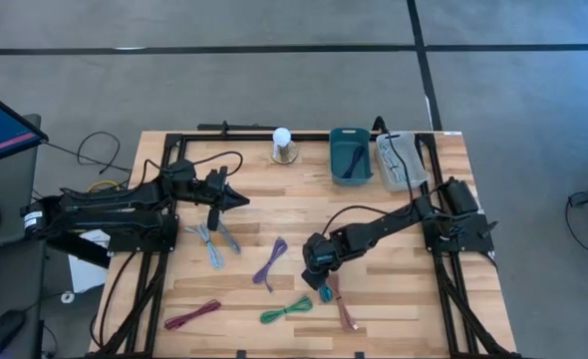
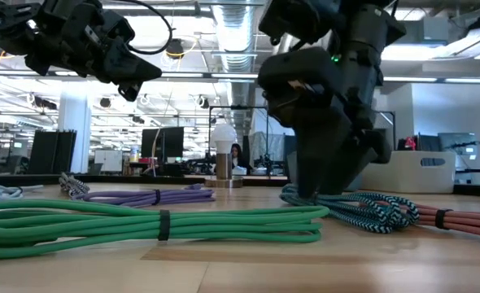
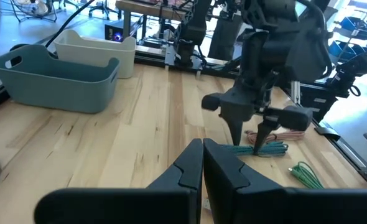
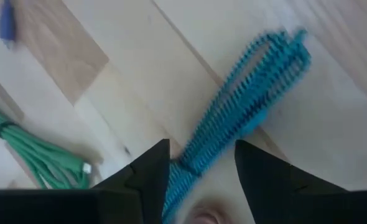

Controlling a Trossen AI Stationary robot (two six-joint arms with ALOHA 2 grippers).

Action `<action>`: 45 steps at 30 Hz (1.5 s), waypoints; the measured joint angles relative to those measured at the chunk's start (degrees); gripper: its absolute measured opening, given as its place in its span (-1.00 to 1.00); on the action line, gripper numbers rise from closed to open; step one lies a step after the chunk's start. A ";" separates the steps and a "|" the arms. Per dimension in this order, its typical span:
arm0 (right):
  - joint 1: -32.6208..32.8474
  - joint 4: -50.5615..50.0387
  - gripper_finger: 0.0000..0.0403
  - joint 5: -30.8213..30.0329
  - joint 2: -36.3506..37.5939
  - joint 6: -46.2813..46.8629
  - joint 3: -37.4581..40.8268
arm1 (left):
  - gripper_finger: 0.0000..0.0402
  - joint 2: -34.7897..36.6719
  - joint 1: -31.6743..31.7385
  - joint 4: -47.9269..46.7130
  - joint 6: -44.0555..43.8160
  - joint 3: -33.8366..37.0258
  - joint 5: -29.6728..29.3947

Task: Pick & Place USB Port
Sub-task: Put the light braided blue charger cable into the blue bin

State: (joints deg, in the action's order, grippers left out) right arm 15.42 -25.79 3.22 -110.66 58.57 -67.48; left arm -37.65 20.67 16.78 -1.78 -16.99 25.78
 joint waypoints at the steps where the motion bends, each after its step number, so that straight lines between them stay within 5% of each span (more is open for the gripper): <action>1: 0.00 0.00 -0.15 0.11 -0.04 -0.01 -0.02 | -0.94 0.00 0.01 -0.02 0.00 0.00 0.00; 7: -0.11 -0.27 -0.31 -0.55 0.15 -0.46 0.11 | -0.94 0.00 -0.01 -0.02 0.00 0.00 0.00; 17: -0.11 0.03 -0.93 -0.54 0.16 -2.15 0.22 | -0.94 0.00 -0.01 -0.02 0.02 0.00 0.00; 29: -0.55 -5.23 -0.96 -1.78 0.05 -8.24 -6.84 | -0.94 0.00 0.00 -0.02 0.02 0.00 -0.02; 40: -3.04 -33.55 -0.99 -19.80 0.12 -17.78 -23.73 | -0.94 0.00 0.00 -0.02 0.02 0.00 -0.02; 45: -5.24 -38.51 -0.99 -26.14 3.54 -20.47 -26.20 | -0.94 0.00 0.01 -0.02 0.02 0.00 -0.02</action>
State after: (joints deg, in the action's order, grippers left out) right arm 10.18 -64.30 -22.92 -107.12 38.10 -93.68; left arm -37.65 20.68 16.75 -1.76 -16.99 25.76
